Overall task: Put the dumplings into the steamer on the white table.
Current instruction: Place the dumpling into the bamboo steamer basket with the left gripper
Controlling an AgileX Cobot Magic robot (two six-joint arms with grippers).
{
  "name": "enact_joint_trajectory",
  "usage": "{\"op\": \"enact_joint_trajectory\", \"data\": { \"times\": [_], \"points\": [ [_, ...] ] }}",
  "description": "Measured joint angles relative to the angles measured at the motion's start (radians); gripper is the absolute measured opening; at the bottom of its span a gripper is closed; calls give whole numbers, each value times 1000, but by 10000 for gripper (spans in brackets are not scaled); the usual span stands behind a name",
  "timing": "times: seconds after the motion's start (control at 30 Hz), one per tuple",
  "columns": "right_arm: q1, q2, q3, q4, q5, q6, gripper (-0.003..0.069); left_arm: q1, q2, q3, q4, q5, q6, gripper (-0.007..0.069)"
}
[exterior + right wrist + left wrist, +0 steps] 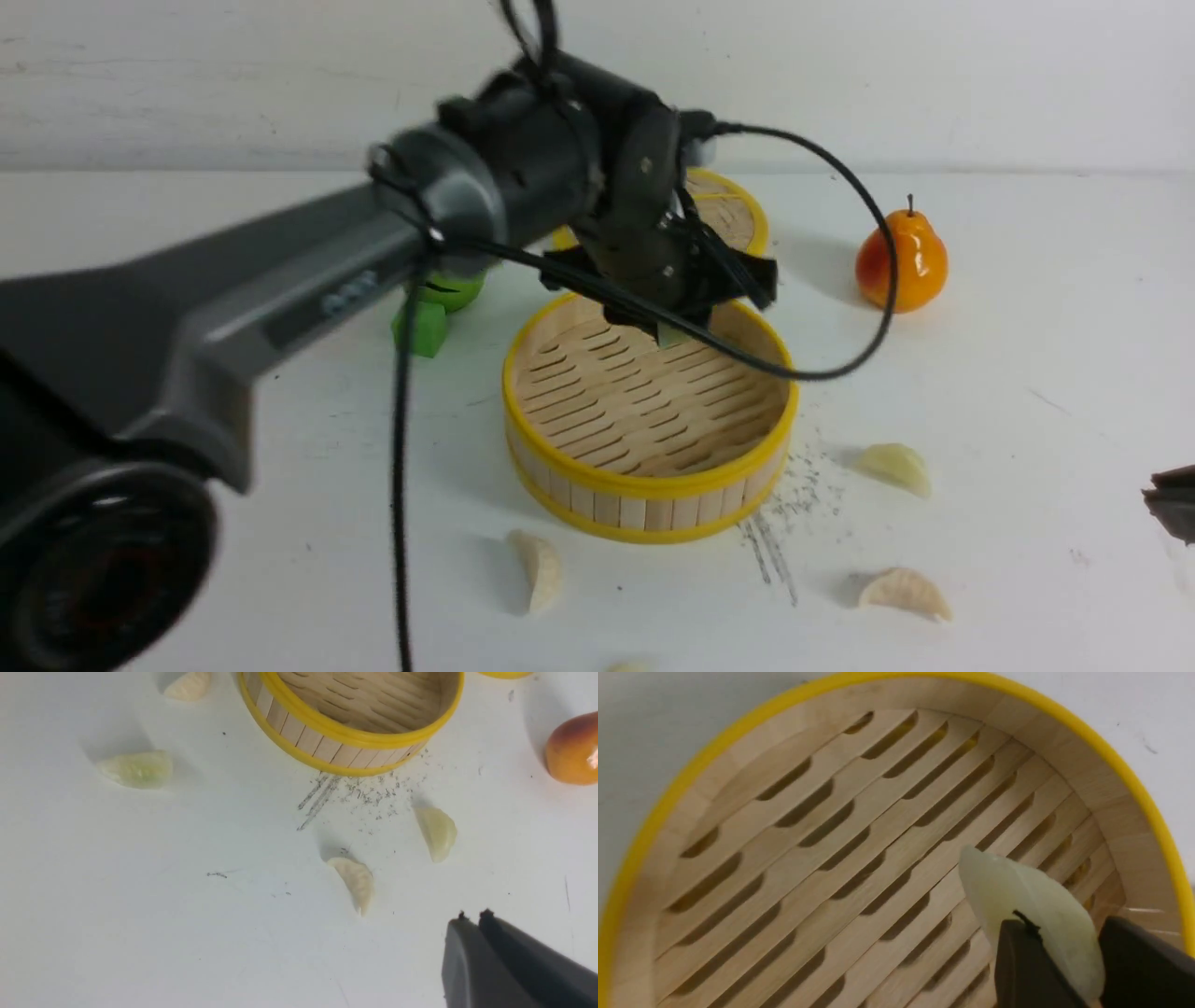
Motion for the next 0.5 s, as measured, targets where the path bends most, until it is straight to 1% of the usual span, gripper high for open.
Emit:
{"op": "enact_joint_trajectory", "data": {
  "times": [0.17, 0.27, 0.4, 0.43, 0.47, 0.5],
  "points": [
    [0, 0, 0, 2, 11, 18, 37, -8, 145, -90, 44, -47, 0, 191],
    [0, 0, 0, 2, 15, 19, 38, -8, 175, -121, 78, -56, 0, 191],
    [0, 0, 0, 2, 17, 19, 41, -8, 185, -136, 86, -51, 0, 203],
    [0, 0, 0, 2, 18, 19, 41, -8, 185, -146, 87, -29, 0, 243],
    [0, 0, 0, 2, 18, 19, 41, -8, 185, -148, 87, -25, 0, 250],
    [0, 0, 0, 2, 18, 19, 42, -8, 185, -173, 87, 15, 0, 326]
  ]
}}
